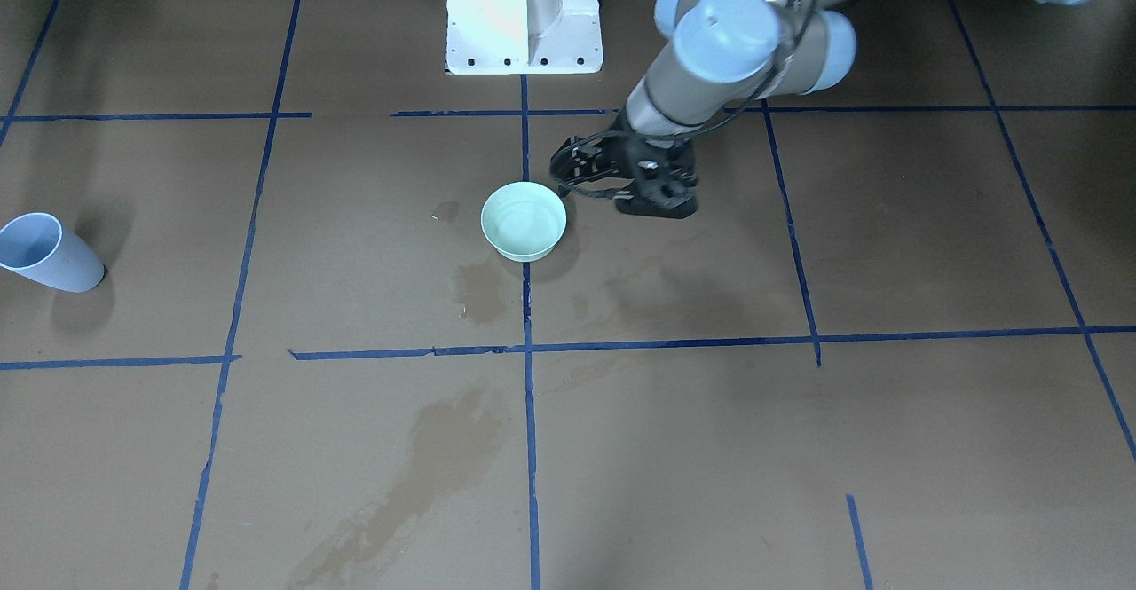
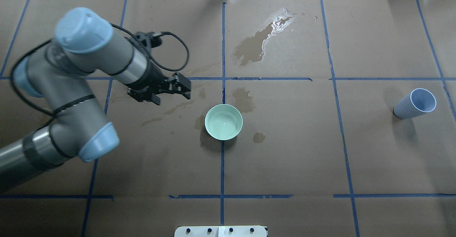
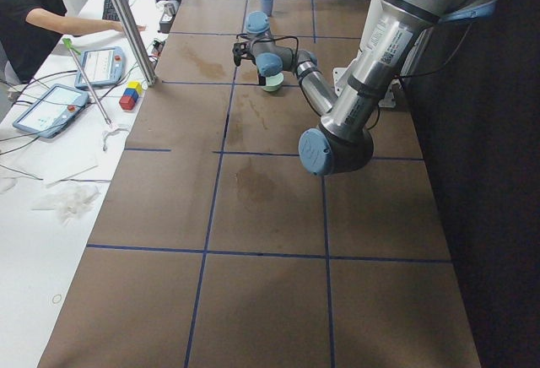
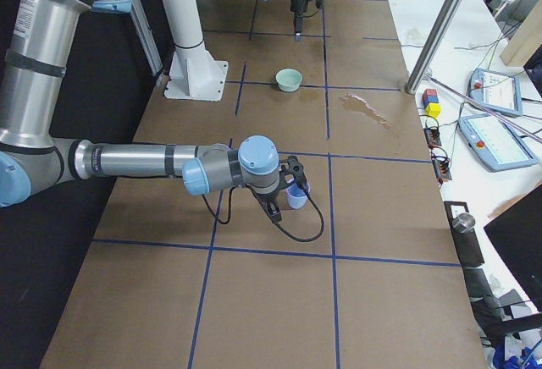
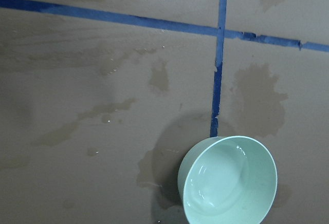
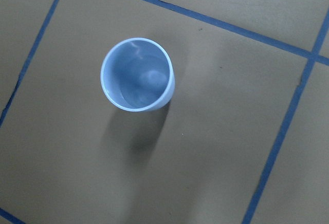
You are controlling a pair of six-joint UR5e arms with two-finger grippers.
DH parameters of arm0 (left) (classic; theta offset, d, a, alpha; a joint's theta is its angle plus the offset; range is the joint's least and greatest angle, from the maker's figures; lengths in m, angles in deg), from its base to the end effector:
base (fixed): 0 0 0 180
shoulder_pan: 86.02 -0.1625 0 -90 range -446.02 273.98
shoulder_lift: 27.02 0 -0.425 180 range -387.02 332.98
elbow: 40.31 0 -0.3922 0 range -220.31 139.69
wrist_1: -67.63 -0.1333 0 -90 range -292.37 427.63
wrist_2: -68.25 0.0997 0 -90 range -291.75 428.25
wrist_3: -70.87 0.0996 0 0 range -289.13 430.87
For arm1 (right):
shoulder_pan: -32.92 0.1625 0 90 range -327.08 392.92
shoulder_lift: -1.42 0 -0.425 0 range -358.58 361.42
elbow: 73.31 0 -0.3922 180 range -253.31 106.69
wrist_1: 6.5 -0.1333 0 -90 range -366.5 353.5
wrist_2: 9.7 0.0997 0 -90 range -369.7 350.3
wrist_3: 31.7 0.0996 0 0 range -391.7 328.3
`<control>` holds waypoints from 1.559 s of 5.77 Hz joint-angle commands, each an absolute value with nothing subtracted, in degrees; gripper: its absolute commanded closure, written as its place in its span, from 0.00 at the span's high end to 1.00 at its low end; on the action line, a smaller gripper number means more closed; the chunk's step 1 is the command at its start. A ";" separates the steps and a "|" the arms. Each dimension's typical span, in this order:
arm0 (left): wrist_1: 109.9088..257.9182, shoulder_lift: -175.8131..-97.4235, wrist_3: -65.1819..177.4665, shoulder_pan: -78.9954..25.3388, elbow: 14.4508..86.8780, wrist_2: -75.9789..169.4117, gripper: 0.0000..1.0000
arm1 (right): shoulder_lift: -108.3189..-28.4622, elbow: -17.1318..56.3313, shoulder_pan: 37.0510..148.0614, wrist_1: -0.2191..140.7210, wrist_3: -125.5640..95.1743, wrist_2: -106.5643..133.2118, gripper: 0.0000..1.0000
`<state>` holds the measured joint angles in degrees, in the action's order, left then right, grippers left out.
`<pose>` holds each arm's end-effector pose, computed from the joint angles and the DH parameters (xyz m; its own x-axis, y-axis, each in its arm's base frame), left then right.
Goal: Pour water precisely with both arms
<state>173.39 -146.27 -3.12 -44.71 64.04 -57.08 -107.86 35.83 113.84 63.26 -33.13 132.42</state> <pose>0.4100 -0.4611 0.2185 0.4134 -0.0638 -0.9083 0.0529 0.9975 -0.0460 -0.0038 -0.3706 0.5878 0.5596 -0.3878 0.7324 0.1622 0.9179 0.3621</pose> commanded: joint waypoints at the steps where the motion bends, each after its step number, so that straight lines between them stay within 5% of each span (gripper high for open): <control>1: 173.45 -138.08 -3.04 -40.35 72.15 -57.08 1.00 | -109.15 35.76 103.13 43.97 -9.77 127.46 1.00; 6: 173.72 -127.16 -2.52 -34.52 76.67 -51.77 1.00 | -117.38 35.24 71.66 15.60 22.79 81.65 1.00; 9: 173.54 -125.04 -2.34 -34.69 76.59 -47.35 1.00 | -118.20 35.06 68.18 12.31 28.86 72.35 1.00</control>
